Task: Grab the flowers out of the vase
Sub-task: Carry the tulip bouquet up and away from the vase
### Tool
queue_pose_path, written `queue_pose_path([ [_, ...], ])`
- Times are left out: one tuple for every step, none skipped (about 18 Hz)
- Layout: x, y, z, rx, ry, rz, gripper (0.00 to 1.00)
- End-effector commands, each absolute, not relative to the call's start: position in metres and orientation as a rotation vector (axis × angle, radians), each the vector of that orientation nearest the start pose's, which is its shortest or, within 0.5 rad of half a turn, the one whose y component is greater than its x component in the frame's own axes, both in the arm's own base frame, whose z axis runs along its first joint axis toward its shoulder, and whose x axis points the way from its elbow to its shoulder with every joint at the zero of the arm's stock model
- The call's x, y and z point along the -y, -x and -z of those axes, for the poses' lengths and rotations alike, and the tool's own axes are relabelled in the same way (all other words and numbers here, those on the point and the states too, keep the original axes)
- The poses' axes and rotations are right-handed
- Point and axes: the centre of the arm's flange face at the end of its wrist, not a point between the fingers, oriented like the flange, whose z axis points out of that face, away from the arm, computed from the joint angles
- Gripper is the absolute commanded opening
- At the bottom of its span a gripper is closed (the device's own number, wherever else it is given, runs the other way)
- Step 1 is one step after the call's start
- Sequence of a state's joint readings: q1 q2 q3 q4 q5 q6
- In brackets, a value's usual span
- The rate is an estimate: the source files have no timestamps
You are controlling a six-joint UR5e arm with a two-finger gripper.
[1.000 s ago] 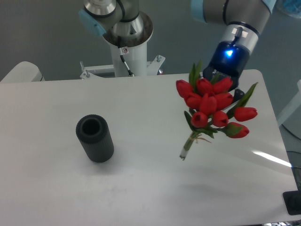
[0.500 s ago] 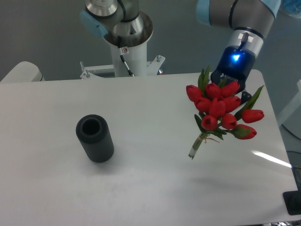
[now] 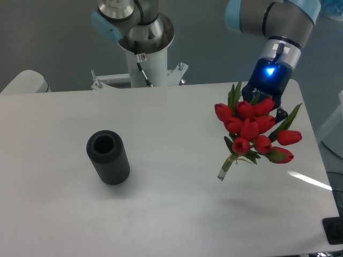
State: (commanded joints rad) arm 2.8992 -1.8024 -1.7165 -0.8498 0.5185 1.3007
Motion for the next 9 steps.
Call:
queue_pose_path([
  [-0.3508, 0.5032, -0.4188, -0.181, 2.049, -0.044, 0.22],
  [-0.3509, 0.5031, -0.4189, -0.181, 2.047, -0.044, 0.22],
  [-0.3509, 0.5031, -0.4189, -0.181, 2.047, -0.044, 0.22],
  [-0.3501, 0.5037, -0.4188, -0.18, 2.049, -0.045, 0.22],
  [-0.3508, 0.5032, -0.4188, -0.183, 2.048, -0.045, 0.22],
  [-0.3508, 0.5032, -0.4188, -0.183, 2.048, -0.045, 0.22],
  [-0.351, 0.5038, -0.4186, -0.184, 2.048, -0.046, 0.22],
  [-0.3502, 0.5043, -0.4186, -0.183, 2.048, -0.047, 0.22],
  [-0.3511, 0.5043, -0.42, -0.186, 2.048, -0.049, 0.22],
])
